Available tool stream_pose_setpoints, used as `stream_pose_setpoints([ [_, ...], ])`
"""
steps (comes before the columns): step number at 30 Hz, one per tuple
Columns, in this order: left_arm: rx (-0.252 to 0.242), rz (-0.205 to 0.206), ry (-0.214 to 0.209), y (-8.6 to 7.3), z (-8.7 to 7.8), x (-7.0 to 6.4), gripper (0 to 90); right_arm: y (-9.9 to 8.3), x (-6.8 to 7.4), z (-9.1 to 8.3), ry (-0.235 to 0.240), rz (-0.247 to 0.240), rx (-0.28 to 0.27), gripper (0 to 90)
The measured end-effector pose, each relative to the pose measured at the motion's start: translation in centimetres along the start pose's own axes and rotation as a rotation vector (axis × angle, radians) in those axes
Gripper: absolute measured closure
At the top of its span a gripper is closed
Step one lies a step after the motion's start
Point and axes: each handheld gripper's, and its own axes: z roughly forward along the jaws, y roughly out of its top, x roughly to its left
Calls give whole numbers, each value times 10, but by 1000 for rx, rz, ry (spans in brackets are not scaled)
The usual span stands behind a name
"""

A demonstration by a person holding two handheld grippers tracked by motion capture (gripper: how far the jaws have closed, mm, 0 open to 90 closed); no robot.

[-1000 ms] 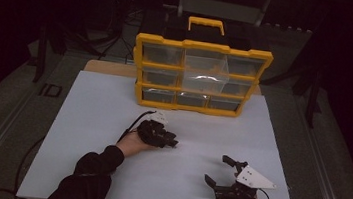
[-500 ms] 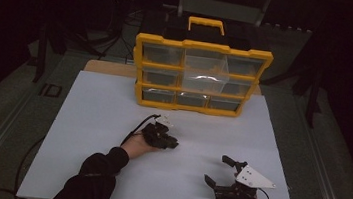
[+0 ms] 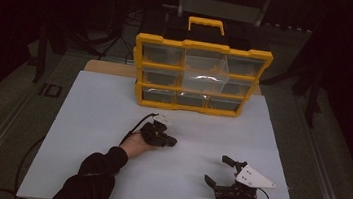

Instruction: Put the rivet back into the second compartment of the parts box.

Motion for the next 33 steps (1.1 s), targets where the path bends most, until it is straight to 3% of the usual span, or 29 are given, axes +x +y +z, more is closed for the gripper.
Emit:
stream_pose_setpoints([
  [7,-19,-11,-22,0,-6,0,860,0,0,0,-2,-1,1,97],
  [14,-21,11,-31,4,-21,-3,862,0,0,0,-3,-1,0,96],
  [33,-29,110,-11,30,-98,-7,862,0,0,0,-5,-2,1,97],
])
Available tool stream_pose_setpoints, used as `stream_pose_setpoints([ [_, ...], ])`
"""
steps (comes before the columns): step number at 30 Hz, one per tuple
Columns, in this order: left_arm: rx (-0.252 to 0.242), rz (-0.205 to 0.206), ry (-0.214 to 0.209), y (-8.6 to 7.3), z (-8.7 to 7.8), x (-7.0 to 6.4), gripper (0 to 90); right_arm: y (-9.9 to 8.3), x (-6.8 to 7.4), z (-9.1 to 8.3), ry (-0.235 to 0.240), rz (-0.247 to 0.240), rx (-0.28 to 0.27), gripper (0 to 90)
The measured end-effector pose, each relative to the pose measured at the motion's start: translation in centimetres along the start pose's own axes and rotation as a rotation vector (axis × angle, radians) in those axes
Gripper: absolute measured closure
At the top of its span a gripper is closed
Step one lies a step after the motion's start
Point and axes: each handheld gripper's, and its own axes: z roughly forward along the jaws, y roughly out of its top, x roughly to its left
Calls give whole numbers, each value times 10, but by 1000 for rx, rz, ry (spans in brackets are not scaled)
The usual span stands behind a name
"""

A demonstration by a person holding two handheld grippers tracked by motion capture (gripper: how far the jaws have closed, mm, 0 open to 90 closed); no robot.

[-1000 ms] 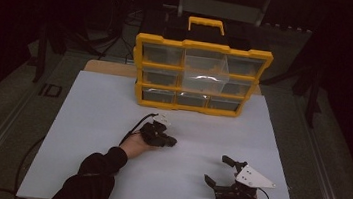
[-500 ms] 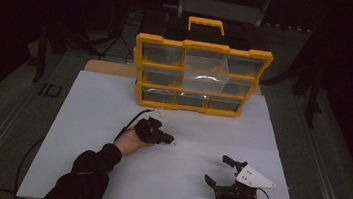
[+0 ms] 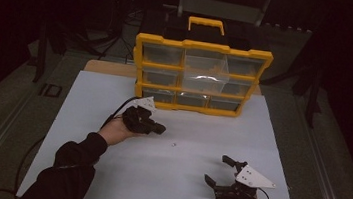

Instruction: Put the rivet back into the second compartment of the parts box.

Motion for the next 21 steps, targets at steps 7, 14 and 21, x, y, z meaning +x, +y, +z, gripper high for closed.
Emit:
stream_pose_setpoints([
  [7,-5,37,13,20,-30,-1,862,0,0,0,-1,1,1,97],
  [14,-38,78,48,50,-64,-2,862,-1,0,0,-2,0,3,96],
  [21,-69,113,59,72,-86,-3,862,0,0,0,-2,-2,4,96],
])
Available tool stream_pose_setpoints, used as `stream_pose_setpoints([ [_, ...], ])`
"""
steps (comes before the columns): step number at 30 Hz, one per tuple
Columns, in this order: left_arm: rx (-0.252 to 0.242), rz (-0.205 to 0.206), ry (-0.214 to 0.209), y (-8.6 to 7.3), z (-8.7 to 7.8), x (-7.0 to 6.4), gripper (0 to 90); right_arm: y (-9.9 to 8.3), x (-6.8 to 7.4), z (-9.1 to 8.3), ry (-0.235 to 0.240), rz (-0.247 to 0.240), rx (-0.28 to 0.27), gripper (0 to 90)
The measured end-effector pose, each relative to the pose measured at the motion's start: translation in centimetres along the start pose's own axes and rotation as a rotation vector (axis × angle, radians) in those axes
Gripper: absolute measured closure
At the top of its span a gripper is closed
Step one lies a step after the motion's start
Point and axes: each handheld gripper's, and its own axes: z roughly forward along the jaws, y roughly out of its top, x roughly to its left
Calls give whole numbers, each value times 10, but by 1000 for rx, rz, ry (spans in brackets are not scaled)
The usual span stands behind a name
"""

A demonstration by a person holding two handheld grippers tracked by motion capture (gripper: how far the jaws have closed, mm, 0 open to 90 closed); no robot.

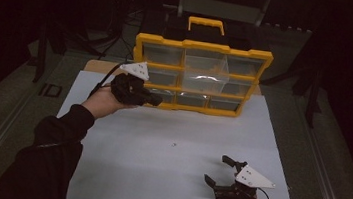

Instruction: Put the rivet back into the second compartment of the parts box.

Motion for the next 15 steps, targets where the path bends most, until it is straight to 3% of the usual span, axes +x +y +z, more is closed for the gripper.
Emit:
stream_pose_setpoints([
  [2,-11,21,7,11,-8,1,862,0,0,0,0,0,-1,97],
  [5,-30,26,3,18,-13,3,862,0,0,0,0,0,-1,97],
  [8,-73,36,8,34,-25,7,862,0,0,0,0,-1,-2,97],
  [15,-120,47,19,64,-38,12,862,0,0,0,3,3,-2,97],
])
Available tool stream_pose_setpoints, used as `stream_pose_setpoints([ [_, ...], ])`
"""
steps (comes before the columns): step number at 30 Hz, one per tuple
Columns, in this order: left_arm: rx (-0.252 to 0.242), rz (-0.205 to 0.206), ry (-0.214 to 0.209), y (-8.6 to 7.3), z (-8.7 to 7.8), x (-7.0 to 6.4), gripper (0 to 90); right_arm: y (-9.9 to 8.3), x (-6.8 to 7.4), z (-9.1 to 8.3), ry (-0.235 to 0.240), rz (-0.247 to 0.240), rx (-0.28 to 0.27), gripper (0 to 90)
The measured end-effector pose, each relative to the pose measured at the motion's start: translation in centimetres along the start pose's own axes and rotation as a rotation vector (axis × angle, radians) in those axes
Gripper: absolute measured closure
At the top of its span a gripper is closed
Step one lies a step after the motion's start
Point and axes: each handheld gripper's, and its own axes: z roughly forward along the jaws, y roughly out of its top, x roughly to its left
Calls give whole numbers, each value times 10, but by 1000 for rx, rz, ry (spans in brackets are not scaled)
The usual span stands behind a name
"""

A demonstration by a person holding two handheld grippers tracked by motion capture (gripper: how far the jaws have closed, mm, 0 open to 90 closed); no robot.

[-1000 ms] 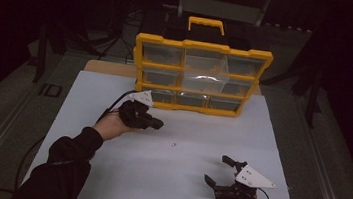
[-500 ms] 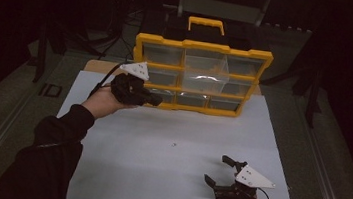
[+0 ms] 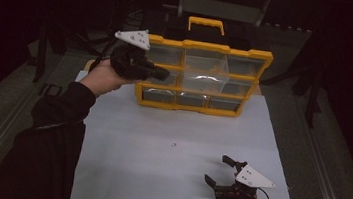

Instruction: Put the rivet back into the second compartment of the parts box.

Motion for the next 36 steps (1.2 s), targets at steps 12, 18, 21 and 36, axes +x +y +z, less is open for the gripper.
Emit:
stream_pose_setpoints([
  [12,-41,22,30,45,19,7,861,0,-1,0,4,4,0,97],
  [18,-59,22,22,53,35,10,861,-1,-1,0,5,6,-1,97],
  [21,-53,19,18,53,46,10,861,-1,-1,0,3,9,-2,97],
  [36,16,-30,57,62,85,18,859,-1,-2,-1,7,12,-3,97],
])
